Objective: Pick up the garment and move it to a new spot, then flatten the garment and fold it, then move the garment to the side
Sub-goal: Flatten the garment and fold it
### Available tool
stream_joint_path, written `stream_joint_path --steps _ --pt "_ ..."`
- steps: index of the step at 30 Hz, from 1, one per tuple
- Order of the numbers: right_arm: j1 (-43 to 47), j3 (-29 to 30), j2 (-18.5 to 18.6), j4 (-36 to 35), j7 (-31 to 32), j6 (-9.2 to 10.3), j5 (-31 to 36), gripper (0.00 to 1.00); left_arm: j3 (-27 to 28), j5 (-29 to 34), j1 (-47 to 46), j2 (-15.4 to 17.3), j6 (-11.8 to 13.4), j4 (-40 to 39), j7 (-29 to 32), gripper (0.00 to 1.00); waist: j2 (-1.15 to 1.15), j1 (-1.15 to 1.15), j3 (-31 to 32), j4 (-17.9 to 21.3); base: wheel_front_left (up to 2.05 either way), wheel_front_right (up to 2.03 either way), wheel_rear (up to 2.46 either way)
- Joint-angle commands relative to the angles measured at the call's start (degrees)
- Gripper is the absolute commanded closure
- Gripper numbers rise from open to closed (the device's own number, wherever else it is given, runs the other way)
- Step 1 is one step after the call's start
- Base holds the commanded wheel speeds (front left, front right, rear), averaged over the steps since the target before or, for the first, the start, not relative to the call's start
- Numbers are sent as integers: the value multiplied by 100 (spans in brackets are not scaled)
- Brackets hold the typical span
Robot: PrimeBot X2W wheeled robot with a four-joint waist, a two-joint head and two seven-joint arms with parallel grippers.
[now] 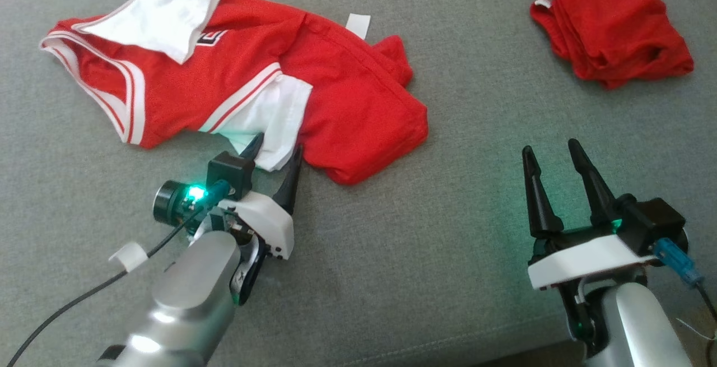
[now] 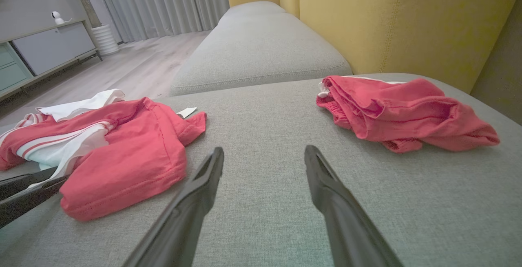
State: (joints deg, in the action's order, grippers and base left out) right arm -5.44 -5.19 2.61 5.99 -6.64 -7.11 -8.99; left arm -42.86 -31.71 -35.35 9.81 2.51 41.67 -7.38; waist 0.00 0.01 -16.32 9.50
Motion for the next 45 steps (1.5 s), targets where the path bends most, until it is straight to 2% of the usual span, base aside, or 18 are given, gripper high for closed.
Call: stream_joint_path --steps 1,7,8,10,11,14,15,17,18,24,29,33,38,43,45 --pt "-167 -102 27 -183 -69 -37 3 0 112 -23 -251 73 1 -29 -28 0 0 -1 -43 21 0 0 0" --pt "-207 -102 27 -142 -108 -37 -27 0 56 -27 -223 75 -38 250 -92 0 0 -1 -70 -64 0 0 0" --pt "-217 -114 27 -133 -113 -37 -33 0 52 -30 -225 74 -43 285 -109 5 0 -1 -70 -75 0 0 0" --pt "-235 -132 27 -118 -117 -37 -40 0 56 -58 -213 62 -58 340 -138 26 0 -1 -65 -88 0 0 0" --pt "-241 -138 27 -112 -119 -37 -41 0 56 -71 -199 62 -67 355 -152 29 0 -1 -61 -92 0 0 0" --pt "-248 -129 27 -101 -125 -37 -39 0 60 -107 -135 101 -95 390 -199 27 0 -1 -46 -103 0 0 0" --pt "-246 -118 27 -98 -128 -37 -35 0 62 -117 -114 119 -101 397 -213 36 0 -1 -42 -109 0 0 0" --pt "-239 -93 27 -90 -132 -37 -27 0 71 -138 -82 147 -104 402 -244 69 0 -1 -29 -123 0 0 0" --pt "-235 -84 27 -84 -132 -37 -24 0 85 -151 -71 159 -99 396 -273 99 0 -1 -19 -130 0 0 0" --pt "-213 -36 27 -52 -133 -37 -23 0 195 -187 -57 295 -59 216 -473 100 0 -1 112 -210 0 0 0" --pt "-115 84 27 -54 -118 -37 10 0 316 9 -61 779 166 -423 -631 100 0 -1 341 -402 0 0 0" --pt "-19 164 27 -51 -98 -37 16 0 546 58 175 1361 443 -1350 -658 100 0 -1 549 -594 0 0 0" --pt "130 209 27 -80 -51 -37 36 0 856 -21 841 2116 946 -2641 -394 100 0 -1 745 -804 0 0 0" --pt "261 212 27 -120 23 -37 87 0 1067 -130 1673 2642 1462 -3545 -117 100 0 -1 825 -925 0 0 0" --pt "298 220 27 -145 51 -37 114 0 1194 -242 1976 2759 1646 -3760 -89 100 0 -1 828 -941 0 0 0"
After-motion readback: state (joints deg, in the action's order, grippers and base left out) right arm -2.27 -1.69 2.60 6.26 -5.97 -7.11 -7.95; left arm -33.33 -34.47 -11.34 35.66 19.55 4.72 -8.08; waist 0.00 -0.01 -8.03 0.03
